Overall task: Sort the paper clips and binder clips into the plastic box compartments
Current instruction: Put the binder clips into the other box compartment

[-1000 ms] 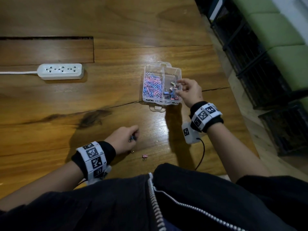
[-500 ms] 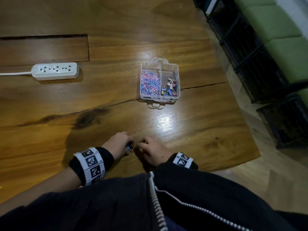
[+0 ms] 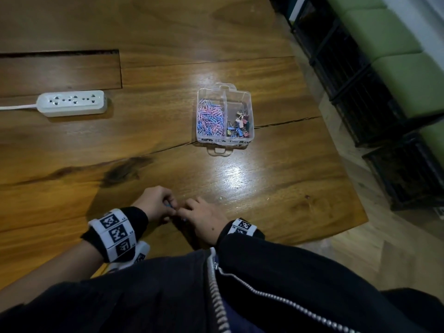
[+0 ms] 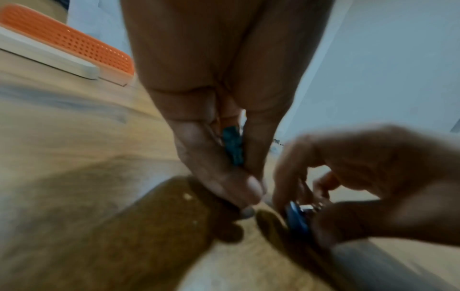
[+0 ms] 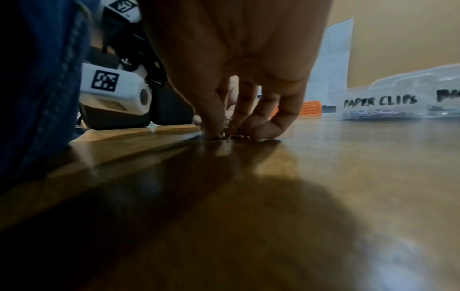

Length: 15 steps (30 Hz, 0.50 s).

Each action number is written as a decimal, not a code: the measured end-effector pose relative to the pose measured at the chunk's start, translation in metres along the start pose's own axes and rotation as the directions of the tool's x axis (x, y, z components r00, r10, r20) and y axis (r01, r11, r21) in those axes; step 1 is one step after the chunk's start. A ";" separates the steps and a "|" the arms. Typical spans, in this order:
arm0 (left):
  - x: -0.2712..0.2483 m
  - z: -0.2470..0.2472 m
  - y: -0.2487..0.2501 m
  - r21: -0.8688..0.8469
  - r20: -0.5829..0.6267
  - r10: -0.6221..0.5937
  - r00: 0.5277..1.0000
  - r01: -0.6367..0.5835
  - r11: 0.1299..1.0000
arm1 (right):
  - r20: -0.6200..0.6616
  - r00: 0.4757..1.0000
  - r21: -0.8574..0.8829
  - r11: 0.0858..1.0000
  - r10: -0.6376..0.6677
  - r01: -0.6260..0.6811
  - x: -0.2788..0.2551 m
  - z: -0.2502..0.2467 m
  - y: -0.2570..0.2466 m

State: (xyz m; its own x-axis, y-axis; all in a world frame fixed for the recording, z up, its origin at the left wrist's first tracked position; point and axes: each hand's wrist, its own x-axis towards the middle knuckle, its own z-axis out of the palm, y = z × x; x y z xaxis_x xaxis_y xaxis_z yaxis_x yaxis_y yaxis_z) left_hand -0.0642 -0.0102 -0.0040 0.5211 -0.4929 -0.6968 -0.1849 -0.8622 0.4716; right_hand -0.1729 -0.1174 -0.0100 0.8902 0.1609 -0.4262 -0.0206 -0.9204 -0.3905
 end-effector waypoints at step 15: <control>0.013 -0.022 0.048 -0.028 0.118 0.064 0.991 -0.061 0.998 | 0.006 0.923 0.448 0.824 0.386 -0.347 -0.020 -0.044 0.064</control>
State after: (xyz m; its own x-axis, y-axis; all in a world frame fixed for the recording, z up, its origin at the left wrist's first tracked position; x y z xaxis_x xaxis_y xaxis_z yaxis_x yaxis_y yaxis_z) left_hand -0.0477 -0.0553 0.0209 0.4062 -0.5574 -0.7241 -0.1933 -0.8269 0.5281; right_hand -0.1718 -0.1952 0.0088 0.8108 -0.2045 -0.5484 -0.5299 -0.6546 -0.5393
